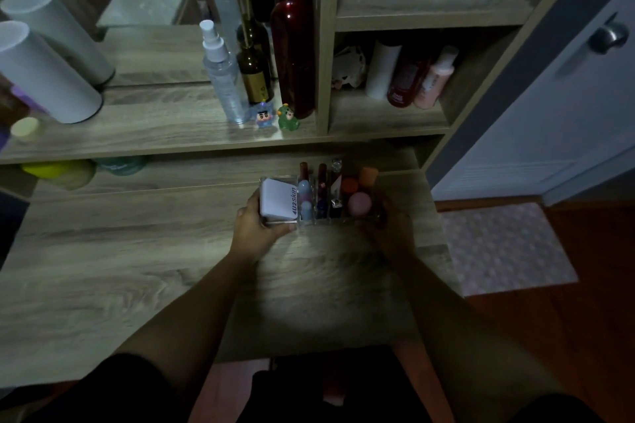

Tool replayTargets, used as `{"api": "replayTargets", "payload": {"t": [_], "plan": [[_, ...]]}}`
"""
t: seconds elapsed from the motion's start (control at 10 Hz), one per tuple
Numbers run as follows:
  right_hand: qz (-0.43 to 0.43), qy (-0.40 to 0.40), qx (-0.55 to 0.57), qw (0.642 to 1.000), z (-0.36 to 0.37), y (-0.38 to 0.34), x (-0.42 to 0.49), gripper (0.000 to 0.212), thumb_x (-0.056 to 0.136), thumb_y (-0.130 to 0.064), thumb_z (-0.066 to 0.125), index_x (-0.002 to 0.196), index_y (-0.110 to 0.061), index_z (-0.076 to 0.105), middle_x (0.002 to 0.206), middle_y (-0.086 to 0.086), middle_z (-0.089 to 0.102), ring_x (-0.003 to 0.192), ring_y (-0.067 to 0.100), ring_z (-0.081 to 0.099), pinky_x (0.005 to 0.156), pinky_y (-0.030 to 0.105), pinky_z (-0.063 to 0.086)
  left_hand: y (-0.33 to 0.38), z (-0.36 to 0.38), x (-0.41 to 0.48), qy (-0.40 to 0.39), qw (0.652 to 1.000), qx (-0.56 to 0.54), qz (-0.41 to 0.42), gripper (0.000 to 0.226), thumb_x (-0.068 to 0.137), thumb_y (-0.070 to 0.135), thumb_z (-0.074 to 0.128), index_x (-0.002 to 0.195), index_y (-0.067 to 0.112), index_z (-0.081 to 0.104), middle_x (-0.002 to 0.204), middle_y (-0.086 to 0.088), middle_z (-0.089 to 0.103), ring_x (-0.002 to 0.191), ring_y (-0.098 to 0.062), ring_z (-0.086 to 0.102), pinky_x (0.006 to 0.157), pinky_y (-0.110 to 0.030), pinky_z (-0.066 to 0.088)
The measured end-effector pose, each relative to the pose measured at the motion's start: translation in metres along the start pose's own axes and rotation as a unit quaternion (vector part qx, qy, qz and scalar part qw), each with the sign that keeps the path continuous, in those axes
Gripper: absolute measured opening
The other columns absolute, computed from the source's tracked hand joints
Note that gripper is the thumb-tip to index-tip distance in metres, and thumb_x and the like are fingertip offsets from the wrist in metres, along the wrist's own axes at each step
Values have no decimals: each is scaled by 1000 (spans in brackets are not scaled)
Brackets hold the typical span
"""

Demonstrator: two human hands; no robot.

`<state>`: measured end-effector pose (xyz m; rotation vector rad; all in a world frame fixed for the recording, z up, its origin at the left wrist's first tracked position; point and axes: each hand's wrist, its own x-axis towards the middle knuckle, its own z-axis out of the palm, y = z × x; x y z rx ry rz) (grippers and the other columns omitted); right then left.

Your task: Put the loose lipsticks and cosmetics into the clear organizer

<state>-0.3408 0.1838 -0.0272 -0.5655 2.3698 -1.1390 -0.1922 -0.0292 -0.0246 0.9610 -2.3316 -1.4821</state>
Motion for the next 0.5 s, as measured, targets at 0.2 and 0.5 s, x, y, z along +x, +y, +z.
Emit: {"api": "replayTargets", "payload": {"t": [0.2,0.5], "plan": [[-18,9,11,1000,-4,-1,5,62,82,-20,71,136,-13,43,133,11,55,122,27,50,99,34,37,4,2,2,-1,1000,-4,-9,88,63,16,86,136,17,38,114,5,56,100,-10,56,74,-13,45],[14,3,6,1000,-13,-7,16,68,80,-17,72,138,-10,38,133,14,53,120,30,51,100,40,41,13,8,12,-9,1000,2,-15,79,63,12,85,127,13,40,121,-5,58,110,-22,58,84,-29,55]]}}
